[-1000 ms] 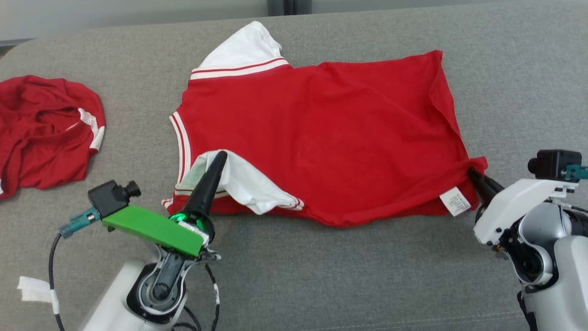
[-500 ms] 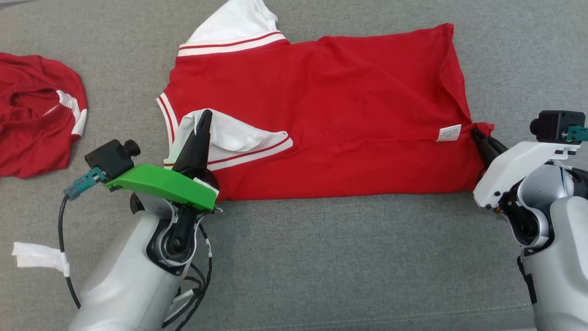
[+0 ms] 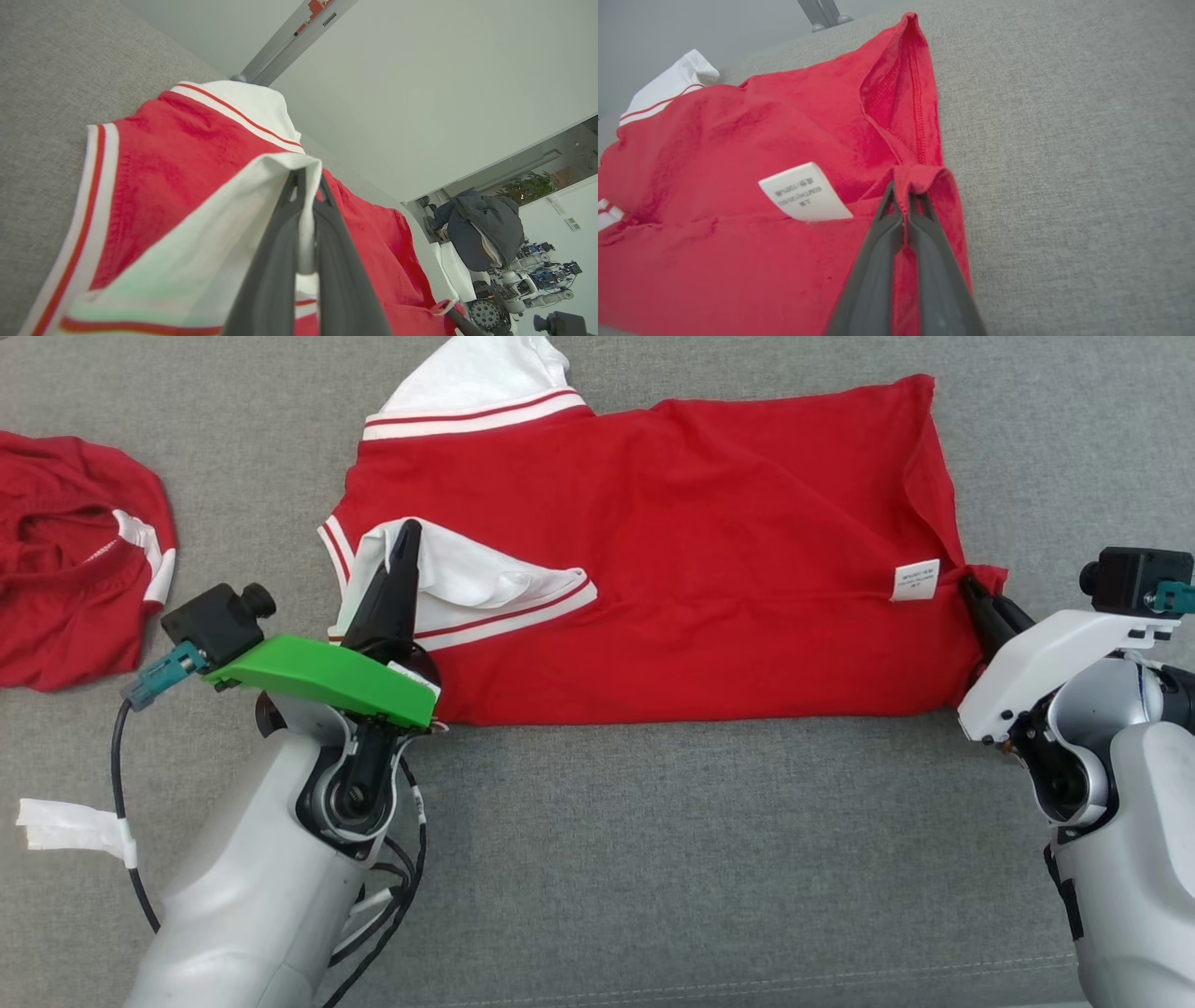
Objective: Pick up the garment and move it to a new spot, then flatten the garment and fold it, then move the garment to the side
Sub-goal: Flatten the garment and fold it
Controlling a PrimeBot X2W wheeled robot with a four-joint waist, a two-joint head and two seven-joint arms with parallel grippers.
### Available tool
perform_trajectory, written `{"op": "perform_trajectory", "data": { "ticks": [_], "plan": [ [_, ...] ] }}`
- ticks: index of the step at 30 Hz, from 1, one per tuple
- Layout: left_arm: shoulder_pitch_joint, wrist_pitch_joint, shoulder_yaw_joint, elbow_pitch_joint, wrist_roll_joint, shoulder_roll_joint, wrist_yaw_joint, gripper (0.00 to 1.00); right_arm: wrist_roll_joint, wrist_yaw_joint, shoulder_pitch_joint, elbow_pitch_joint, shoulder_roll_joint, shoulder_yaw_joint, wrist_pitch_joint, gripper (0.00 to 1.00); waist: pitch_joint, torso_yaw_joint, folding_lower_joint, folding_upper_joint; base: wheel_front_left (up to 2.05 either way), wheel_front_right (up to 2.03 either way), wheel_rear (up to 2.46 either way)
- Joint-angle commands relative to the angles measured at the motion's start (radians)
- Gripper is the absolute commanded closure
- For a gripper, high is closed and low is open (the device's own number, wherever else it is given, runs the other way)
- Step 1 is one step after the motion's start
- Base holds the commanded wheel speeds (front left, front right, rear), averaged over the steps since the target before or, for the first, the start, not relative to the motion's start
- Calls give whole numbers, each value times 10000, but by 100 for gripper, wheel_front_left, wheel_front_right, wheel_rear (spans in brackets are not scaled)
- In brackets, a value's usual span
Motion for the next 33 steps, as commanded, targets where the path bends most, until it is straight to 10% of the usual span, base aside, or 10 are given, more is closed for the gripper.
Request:
{"op": "perform_trajectory", "data": {
  "ticks": [1, 2, 3, 4, 20, 33],
  "plan": [
    [-193, 39, -39, 87, -13, 44, -61, 100, -103, 1, 35, 106, -34, -10, 12, 89, -7, 8, 1, 0, 0, 0, 0],
    [-233, 51, -68, 129, -20, 39, -66, 98, -141, 1, 26, 135, -33, 2, -1, 2, -15, 12, 1, 0, 0, 0, 0],
    [-282, 46, -83, 196, -7, 39, -70, 38, -136, 1, 7, 174, 0, -10, -62, 0, -28, 15, 1, 0, 0, 0, 0],
    [-311, 12, -80, 278, 56, 51, -68, 0, -134, 1, -6, 195, 37, -19, -121, 0, -45, 16, 1, 0, 0, 0, 0],
    [1956, -279, 542, -389, 5038, 699, 1677, 0, -1447, 1, 1827, -1615, 485, -1247, -223, 0, -853, 64, 1, 0, 0, 0, 0],
    [2156, 22, -129, 607, 5892, 441, 2537, 0, -1959, 1, 1641, -418, 1131, -1278, 117, 0, -698, 85, 1, 0, 0, 0, 0]
  ]
}}
